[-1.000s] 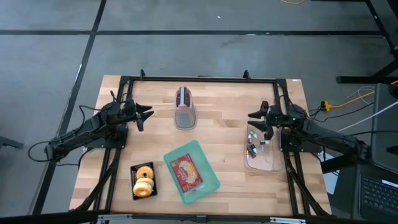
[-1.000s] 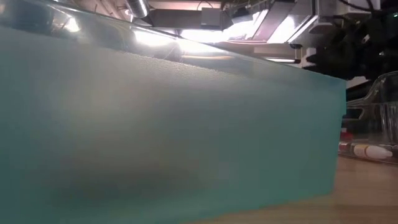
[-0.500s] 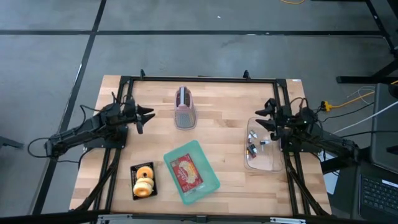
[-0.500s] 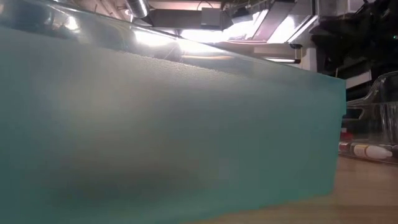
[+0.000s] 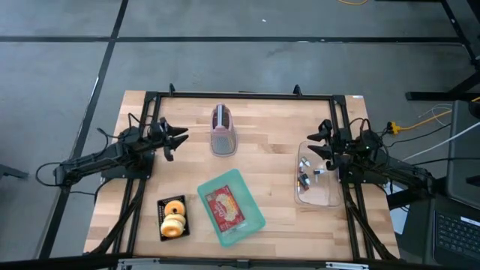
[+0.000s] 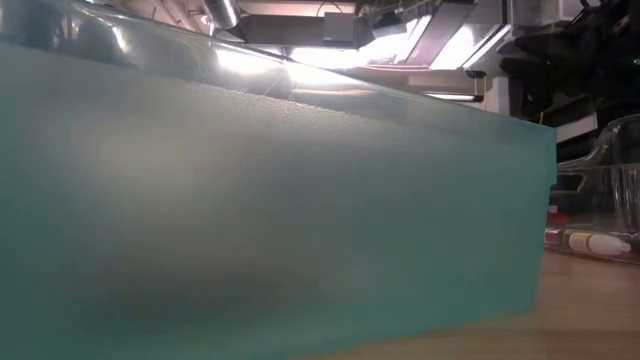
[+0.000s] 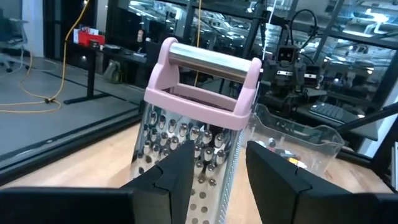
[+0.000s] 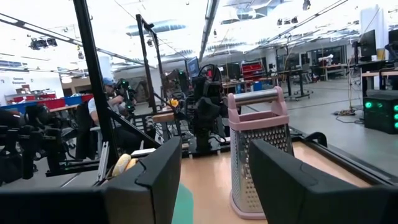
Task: Pick & Place Food Item
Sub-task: Return to Home Position
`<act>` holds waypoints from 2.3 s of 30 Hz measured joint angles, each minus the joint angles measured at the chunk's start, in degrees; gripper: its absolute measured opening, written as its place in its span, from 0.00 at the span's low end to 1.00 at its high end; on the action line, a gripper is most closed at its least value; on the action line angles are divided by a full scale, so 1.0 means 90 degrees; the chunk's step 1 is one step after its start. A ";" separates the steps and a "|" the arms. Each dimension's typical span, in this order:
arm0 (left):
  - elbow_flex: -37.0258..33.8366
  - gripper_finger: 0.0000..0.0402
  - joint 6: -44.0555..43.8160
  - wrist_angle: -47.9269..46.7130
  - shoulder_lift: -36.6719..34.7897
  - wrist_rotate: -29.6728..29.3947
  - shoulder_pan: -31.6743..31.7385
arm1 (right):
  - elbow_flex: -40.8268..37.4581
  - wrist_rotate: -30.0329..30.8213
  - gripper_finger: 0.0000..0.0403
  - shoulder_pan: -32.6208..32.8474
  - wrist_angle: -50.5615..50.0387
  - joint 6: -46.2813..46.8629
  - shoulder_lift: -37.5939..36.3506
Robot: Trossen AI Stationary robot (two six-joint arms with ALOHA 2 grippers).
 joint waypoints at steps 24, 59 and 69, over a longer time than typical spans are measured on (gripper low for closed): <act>0.0002 0.35 0.0005 0.0007 0.0002 -0.0009 -0.0493 | 0.0000 0.0000 0.46 0.0000 0.0000 0.0000 0.0002; 0.0002 0.35 0.0005 0.0007 0.0005 -0.0009 -0.0493 | 0.0000 -0.0002 0.46 0.0000 -0.0001 0.0000 0.0002; 0.0002 0.35 0.0007 0.0007 0.0005 -0.0009 -0.0493 | 0.0000 -0.0002 0.46 0.0000 -0.0001 0.0000 0.0002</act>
